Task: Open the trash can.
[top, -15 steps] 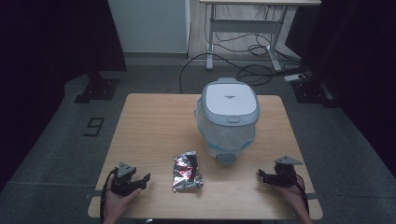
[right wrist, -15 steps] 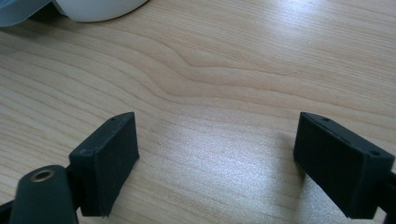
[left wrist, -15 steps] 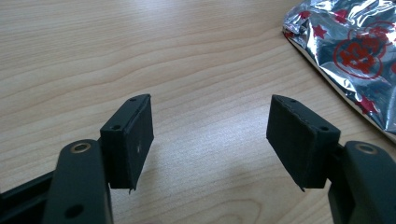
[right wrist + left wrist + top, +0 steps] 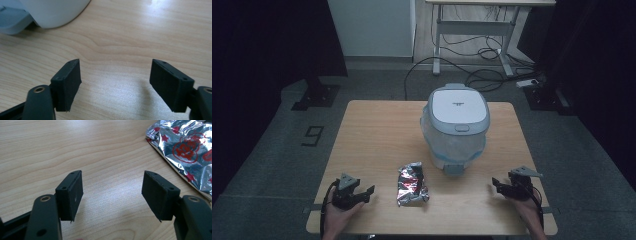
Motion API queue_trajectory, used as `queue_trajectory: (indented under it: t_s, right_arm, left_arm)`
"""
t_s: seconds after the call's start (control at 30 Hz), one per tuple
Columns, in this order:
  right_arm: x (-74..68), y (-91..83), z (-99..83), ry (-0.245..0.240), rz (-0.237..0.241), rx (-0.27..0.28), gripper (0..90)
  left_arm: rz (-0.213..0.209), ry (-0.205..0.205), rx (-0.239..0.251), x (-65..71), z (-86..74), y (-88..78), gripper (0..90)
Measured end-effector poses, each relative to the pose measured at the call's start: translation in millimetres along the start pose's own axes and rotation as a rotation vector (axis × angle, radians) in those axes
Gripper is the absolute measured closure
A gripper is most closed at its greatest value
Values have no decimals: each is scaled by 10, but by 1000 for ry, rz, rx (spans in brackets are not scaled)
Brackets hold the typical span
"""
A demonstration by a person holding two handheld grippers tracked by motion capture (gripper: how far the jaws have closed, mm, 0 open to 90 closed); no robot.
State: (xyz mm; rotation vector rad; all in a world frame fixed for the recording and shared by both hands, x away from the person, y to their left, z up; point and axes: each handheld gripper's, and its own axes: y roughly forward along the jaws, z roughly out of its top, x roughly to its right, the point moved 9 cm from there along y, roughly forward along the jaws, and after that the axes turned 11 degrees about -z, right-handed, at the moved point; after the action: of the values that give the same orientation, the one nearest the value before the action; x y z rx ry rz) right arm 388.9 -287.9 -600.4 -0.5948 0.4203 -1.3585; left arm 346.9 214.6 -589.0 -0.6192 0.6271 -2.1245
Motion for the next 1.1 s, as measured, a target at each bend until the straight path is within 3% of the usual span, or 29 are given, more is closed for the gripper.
queue_trajectory:
  t_s: [0.17,0.3,0.43,0.57,0.6,0.63,0.8,1.1]
  right_arm:
    - [3,-60,33,2,11,32,338]
    - [-10,-152,70,-9,41,72,472]
    - [-10,-187,89,-6,49,83,522]
    - [-1,-261,133,6,68,104,690]
    - [-1,-261,133,6,68,104,690]
    - [3,-295,149,5,77,117,760]
    - [11,-340,190,13,97,136,893]
    - [-113,-384,249,-37,146,159,900]
  left_arm:
    - [-3,-1,-2,10,4,2,336]
    - [-6,1,-5,29,4,16,335]
    - [-7,4,-11,29,1,25,335]
    - [-10,-1,-11,34,7,35,339]
    - [-12,0,-13,40,4,39,339]
    - [-15,6,-20,53,0,49,341]
    - [-23,8,-24,78,5,64,345]
    - [-38,15,-27,94,5,60,358]
